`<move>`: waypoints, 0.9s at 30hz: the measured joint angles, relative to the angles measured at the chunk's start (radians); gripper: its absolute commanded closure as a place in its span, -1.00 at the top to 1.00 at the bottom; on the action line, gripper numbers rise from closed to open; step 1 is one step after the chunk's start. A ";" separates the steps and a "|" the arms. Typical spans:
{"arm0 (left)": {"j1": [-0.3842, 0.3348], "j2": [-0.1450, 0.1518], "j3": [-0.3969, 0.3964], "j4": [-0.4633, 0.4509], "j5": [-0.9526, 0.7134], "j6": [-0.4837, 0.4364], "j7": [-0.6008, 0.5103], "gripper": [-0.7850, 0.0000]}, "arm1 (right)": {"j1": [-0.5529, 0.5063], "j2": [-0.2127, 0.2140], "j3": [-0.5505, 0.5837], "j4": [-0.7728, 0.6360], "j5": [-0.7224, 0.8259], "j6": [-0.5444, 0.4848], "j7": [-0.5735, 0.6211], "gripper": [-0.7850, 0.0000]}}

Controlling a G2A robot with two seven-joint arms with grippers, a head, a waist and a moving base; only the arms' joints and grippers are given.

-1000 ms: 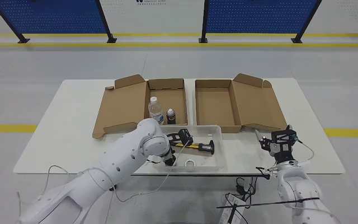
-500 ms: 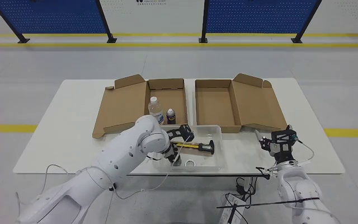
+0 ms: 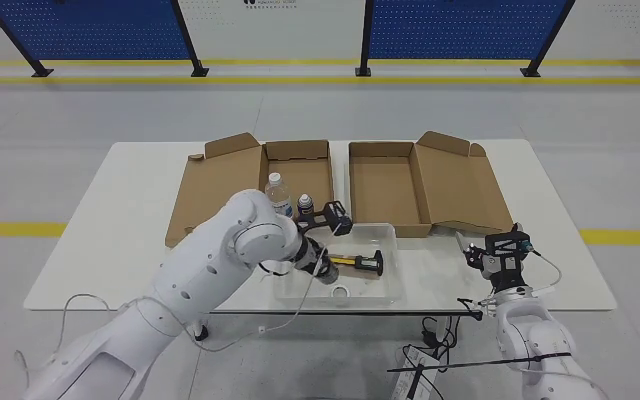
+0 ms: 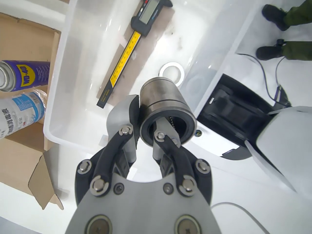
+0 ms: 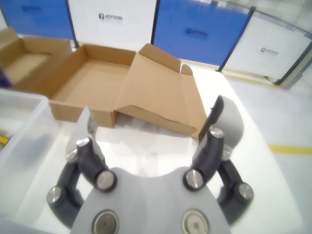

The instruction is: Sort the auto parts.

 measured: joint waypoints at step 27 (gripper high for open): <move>0.031 0.047 -0.145 -0.262 -0.392 0.010 -0.083 -1.00 | 0.000 0.000 0.000 0.000 0.000 0.000 0.000 1.00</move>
